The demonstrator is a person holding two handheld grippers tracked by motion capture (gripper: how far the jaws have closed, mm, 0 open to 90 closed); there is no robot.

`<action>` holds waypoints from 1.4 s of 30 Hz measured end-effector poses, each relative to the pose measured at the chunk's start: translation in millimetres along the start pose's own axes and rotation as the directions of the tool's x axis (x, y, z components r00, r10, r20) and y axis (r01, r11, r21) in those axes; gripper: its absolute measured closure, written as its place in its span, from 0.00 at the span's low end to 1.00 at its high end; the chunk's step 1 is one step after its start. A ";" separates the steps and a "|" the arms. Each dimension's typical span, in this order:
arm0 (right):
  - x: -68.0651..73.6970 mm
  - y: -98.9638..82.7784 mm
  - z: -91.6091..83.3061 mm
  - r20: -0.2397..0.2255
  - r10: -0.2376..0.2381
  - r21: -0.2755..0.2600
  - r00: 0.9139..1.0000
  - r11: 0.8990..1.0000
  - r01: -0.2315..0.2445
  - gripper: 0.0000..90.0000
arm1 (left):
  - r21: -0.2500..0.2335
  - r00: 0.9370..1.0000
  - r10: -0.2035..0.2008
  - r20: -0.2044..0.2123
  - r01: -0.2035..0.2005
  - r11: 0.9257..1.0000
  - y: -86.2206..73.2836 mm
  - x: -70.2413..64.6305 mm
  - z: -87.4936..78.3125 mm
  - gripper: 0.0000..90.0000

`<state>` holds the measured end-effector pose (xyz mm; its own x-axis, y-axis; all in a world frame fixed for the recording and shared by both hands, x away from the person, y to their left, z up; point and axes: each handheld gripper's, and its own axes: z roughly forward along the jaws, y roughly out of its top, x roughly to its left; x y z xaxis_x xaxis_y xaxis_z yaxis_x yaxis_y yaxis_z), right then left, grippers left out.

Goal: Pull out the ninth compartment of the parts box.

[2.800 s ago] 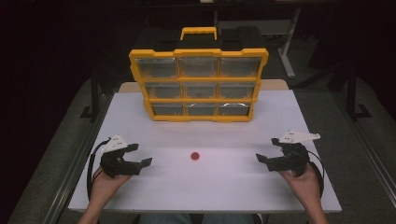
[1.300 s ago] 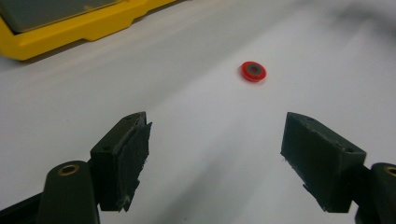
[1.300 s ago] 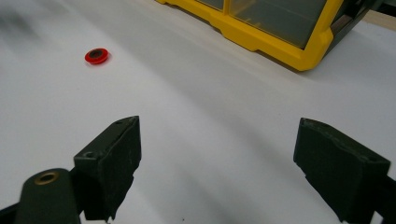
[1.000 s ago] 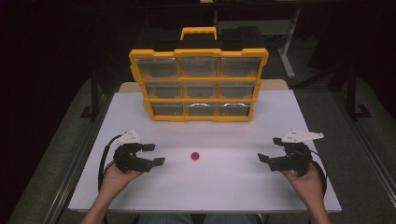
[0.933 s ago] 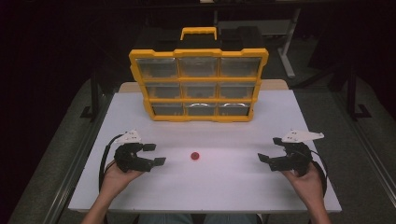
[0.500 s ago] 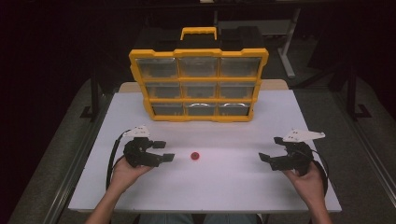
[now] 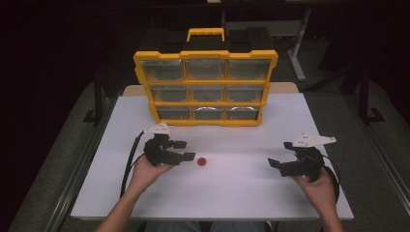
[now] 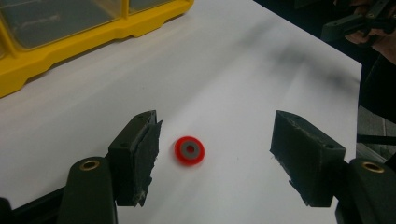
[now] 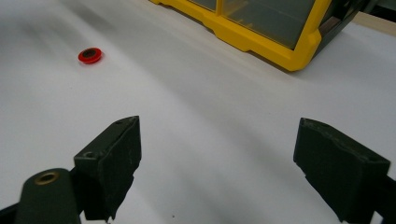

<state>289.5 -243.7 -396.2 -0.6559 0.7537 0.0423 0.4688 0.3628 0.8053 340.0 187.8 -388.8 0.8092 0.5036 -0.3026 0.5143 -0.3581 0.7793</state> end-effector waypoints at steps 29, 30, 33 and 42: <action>-1.3 0.5 -0.5 0.001 -0.002 -0.004 1.000 1.000 0.002 0.16 | -0.022 0.997 -0.070 0.036 0.071 0.997 42.3 -0.2 64.7 0.38; -1.6 0.5 -0.7 0.002 -0.008 -0.005 1.000 1.000 0.008 0.16 | -0.022 0.997 -0.072 0.036 0.073 0.997 43.7 0.0 65.9 0.38; -2.1 0.3 -1.2 0.004 -0.006 -0.009 1.000 1.000 0.006 0.16 | -0.041 0.995 -0.095 0.038 0.097 0.994 48.7 1.3 71.6 0.39; -2.4 0.3 -2.1 0.005 -0.010 -0.013 1.000 1.000 0.010 0.16 | -0.063 0.988 -0.151 0.034 0.153 0.986 58.6 7.3 93.9 0.41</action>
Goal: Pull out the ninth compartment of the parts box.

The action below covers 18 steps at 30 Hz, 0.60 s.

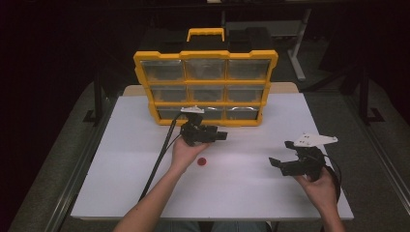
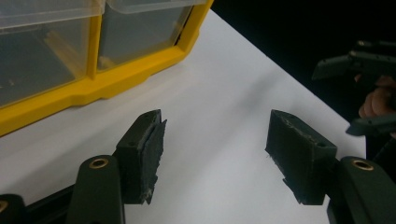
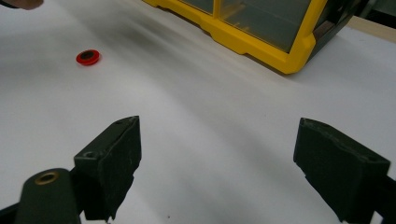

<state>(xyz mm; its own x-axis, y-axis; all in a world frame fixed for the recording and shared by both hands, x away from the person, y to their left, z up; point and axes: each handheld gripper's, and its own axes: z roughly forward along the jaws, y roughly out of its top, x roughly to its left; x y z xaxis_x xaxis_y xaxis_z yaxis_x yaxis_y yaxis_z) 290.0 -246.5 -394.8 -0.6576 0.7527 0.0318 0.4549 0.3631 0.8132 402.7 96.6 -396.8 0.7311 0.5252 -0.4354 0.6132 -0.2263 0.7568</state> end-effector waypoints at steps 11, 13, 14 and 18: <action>0.2 0.6 0.1 -0.006 0.004 -0.003 1.000 1.000 -0.004 0.16 | -0.086 0.994 -0.105 -0.038 0.101 0.991 10.5 7.3 27.0 0.49; -0.9 0.6 -0.5 -0.005 0.001 -0.009 1.000 1.000 -0.001 0.16 | -0.107 0.992 -0.119 -0.046 0.114 0.988 11.9 7.0 31.9 0.51; -1.3 0.5 -0.7 -0.005 0.002 -0.009 1.000 1.000 -0.002 0.16 | -0.120 0.991 -0.128 -0.047 0.122 0.985 12.6 7.3 33.6 0.52; -1.4 0.2 -0.8 -0.008 0.004 -0.010 1.000 1.000 -0.004 0.16 | -0.148 0.986 -0.159 -0.048 0.150 0.978 14.0 9.4 38.4 0.55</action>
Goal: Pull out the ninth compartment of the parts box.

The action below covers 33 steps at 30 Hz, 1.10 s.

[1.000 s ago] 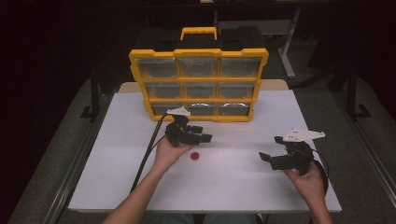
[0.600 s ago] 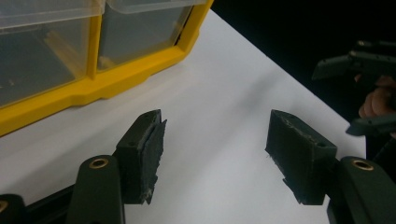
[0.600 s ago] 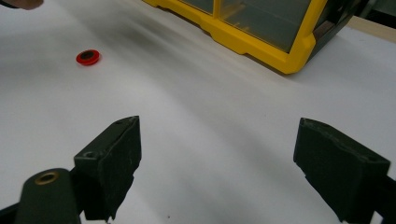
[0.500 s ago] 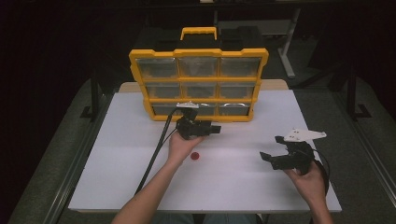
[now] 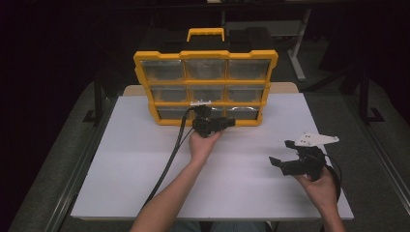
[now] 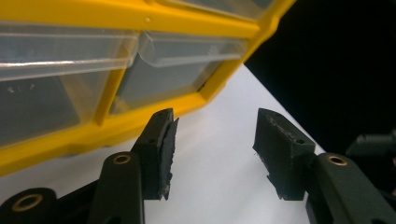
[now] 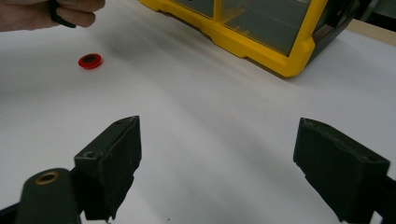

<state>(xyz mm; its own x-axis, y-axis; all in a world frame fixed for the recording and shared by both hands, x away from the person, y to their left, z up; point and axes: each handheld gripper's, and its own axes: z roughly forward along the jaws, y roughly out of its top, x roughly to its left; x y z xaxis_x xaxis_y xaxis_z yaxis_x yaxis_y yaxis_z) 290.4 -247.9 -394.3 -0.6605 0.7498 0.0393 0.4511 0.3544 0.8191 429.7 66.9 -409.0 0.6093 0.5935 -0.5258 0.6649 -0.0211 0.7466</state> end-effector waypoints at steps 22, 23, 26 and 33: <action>-1.2 -1.1 -1.1 -0.004 -0.005 -0.014 1.000 1.000 0.005 0.16 | -0.131 0.981 -0.194 0.016 0.195 0.972 -2.5 8.6 34.4 0.76; -1.3 -1.1 -1.2 -0.005 -0.001 -0.012 1.000 1.000 0.001 0.16 | -0.138 0.981 -0.195 0.016 0.195 0.971 -2.4 8.5 35.6 0.77; -1.1 -1.2 -1.3 -0.005 -0.001 -0.013 1.000 1.000 0.001 0.16 | -0.149 0.977 -0.212 0.020 0.213 0.966 -2.2 9.6 36.1 0.79; -0.5 -1.6 -1.8 -0.008 0.003 -0.017 1.000 1.000 -0.004 0.16 | -0.162 0.975 -0.220 0.018 0.220 0.962 -2.2 9.3 37.3 0.83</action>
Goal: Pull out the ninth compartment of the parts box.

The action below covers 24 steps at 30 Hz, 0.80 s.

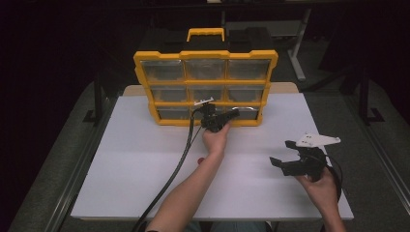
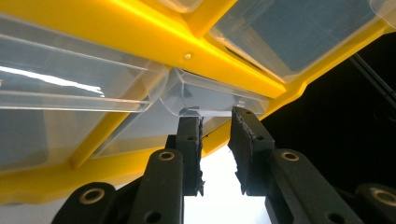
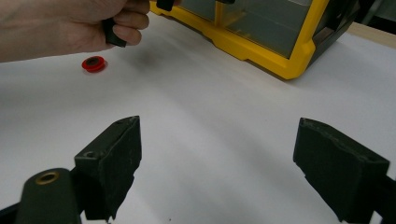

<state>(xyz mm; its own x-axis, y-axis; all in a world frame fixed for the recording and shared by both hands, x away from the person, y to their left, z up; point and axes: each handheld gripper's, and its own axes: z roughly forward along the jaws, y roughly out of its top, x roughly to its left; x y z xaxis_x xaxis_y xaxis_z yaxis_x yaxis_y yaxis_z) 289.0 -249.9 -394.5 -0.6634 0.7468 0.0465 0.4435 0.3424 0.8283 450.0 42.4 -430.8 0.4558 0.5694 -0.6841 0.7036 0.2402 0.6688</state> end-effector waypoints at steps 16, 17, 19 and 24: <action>0.4 -0.9 -0.5 -0.006 -0.011 0.003 1.000 1.000 0.011 0.16 | -0.052 0.995 -0.089 0.038 0.091 0.995 -7.2 -0.7 -3.7 0.86; 0.4 -0.9 -0.5 -0.006 -0.011 0.003 1.000 1.000 0.011 0.16 | -0.052 0.995 -0.089 0.038 0.091 0.995 -7.2 -0.7 -3.7 0.86; 0.2 -1.3 -1.0 -0.006 -0.007 0.003 1.000 1.000 0.007 0.16 | -0.060 0.993 -0.109 0.050 0.112 0.992 -9.0 -0.1 -4.5 0.86; 0.4 -1.7 -1.3 -0.003 -0.008 0.001 1.000 1.000 0.008 0.16 | -0.060 0.991 -0.119 0.057 0.123 0.991 -9.8 -0.3 -5.6 0.86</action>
<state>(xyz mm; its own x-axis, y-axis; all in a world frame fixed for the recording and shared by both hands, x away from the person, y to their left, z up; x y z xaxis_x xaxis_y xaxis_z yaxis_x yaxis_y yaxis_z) 287.2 -250.9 -395.2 -0.6691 0.7420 0.0415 0.4388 0.3493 0.8279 440.0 44.3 -435.5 0.3989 0.4908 -0.7746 0.7202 0.3552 0.5960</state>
